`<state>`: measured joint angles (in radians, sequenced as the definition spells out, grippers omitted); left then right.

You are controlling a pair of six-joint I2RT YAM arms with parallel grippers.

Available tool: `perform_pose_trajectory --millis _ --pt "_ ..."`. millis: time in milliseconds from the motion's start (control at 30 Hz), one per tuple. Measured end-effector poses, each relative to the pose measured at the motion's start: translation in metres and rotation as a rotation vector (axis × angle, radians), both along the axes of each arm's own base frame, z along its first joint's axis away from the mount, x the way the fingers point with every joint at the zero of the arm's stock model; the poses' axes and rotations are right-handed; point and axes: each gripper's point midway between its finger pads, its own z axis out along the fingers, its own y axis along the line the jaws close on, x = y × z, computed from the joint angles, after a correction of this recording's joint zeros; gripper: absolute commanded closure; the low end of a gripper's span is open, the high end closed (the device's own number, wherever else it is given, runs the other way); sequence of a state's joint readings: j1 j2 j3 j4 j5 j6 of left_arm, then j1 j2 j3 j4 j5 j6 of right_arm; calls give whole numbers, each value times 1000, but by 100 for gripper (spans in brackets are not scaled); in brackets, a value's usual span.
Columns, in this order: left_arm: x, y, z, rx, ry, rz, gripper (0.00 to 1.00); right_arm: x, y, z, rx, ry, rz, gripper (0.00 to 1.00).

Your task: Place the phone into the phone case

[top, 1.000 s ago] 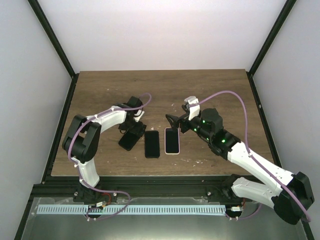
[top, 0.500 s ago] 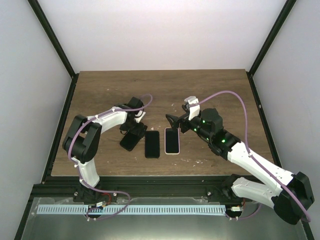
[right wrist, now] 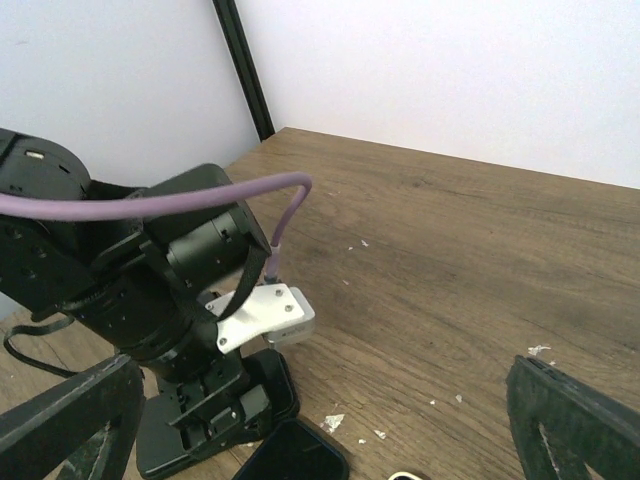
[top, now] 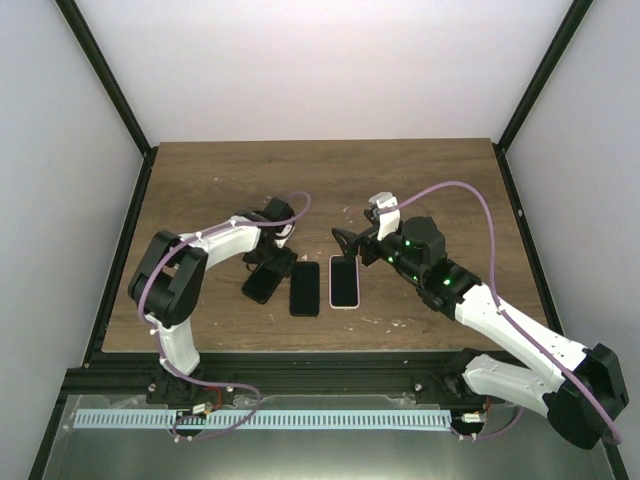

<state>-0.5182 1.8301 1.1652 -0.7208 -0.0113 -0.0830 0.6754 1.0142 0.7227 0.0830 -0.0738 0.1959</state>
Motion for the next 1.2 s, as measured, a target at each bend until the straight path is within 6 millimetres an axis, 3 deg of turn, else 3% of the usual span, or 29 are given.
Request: perform_pose_trajectory --millis 167,400,533,633,800,900,1000,1133,1200 --pt "-6 -7 -7 26 7 31 2 0 0 -1 -1 1 0 0" --pt "-8 -10 -6 -9 23 134 1 -2 2 -3 12 22 10 0" --pt "-4 -6 9 -99 31 230 3 -6 10 -12 44 101 47 0" --pt "2 13 27 -192 8 336 4 -7 21 -25 65 200 88 1" --pt "8 46 44 -304 -28 477 8 -7 49 -47 116 395 158 17" --pt "2 53 34 -364 14 538 13 -10 68 -65 130 507 179 42" --pt "-7 60 20 -401 64 603 19 -19 91 -85 125 606 199 58" --pt "-10 58 16 -450 92 638 22 -32 122 -115 100 718 224 62" --pt "-10 55 15 -471 94 642 29 -37 131 -128 84 756 226 62"
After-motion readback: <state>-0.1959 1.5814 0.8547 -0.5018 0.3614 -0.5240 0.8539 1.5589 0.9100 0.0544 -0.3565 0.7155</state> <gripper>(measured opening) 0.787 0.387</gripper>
